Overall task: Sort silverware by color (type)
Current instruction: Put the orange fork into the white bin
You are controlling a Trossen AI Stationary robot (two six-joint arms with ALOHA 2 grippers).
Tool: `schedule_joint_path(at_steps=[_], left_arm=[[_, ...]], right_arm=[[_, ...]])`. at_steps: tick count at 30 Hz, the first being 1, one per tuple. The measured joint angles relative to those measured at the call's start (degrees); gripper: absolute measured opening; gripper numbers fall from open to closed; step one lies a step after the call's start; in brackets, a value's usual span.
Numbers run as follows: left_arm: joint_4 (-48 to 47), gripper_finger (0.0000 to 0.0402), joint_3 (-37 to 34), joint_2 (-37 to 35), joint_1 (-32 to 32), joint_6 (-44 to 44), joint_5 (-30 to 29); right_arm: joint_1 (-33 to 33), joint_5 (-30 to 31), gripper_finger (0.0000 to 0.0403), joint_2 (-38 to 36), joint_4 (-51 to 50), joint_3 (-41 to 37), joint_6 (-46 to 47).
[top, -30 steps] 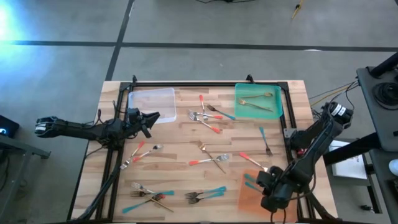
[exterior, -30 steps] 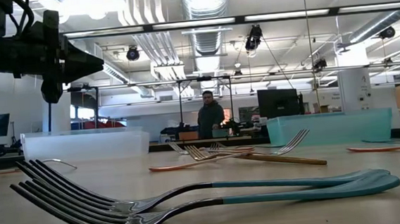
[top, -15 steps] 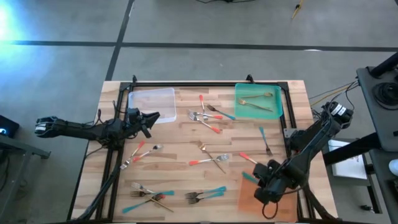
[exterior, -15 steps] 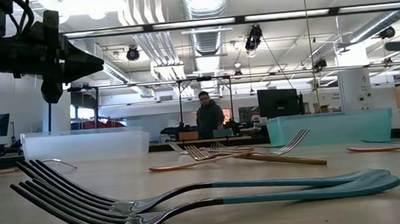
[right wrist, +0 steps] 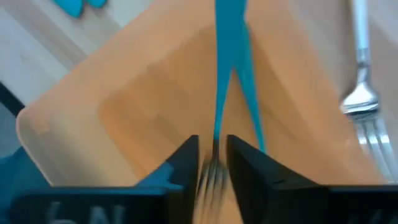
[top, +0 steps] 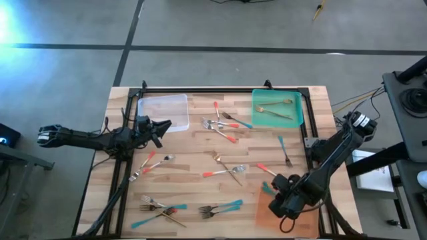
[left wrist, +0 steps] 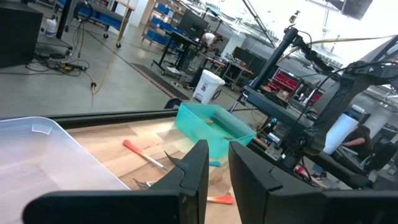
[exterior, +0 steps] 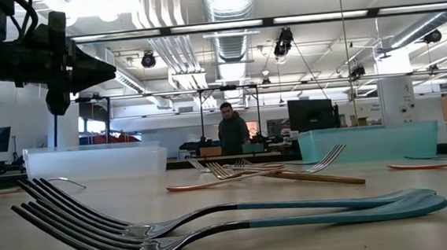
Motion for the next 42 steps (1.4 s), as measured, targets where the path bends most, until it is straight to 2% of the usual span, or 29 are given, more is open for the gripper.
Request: schedule_joint_path(at_steps=[5, 9, 12, 18, 21, 30, 36, 42], left_arm=[[-0.01, 0.0046, 0.00, 0.00, -0.02, -0.01, -0.01], [-0.02, 0.0046, -0.01, 0.00, -0.02, 0.00, 0.00], [0.00, 0.0046, 0.00, 0.00, 0.00, 0.00, -0.03], [0.00, 0.0046, -0.01, 0.00, -0.02, 0.00, -0.04], [0.00, 0.0046, -0.02, 0.11, -0.01, -0.01, -0.04], [0.00, 0.0046, -0.01, 0.13, -0.01, 0.00, -0.02], [0.00, 0.0046, -0.01, 0.16, -0.01, -0.02, -0.02], [0.00, 0.0046, -0.02, 0.18, -0.02, -0.02, 0.00]], right_arm=[[-0.05, -4.04, 0.0152, 1.97, 0.87, 0.00, 0.04], [-0.01, -5.17, 0.0184, 0.33, 0.28, 0.51, 1.50], [-0.27, -2.34, 0.0187, -2.85, -1.42, 2.53, 2.00], [-1.78, 12.32, 0.0167, -8.06, -12.08, 6.16, 1.89], [-5.24, 12.92, 0.0155, -8.52, -20.14, 5.73, 1.31], [-22.73, 1.41, 0.0147, -8.00, -18.10, 1.80, -17.21], [-34.26, -10.32, 0.0148, -5.06, -11.28, -1.60, -29.23], [-40.37, -17.88, 0.0145, 1.05, -9.22, -2.16, -37.32]])
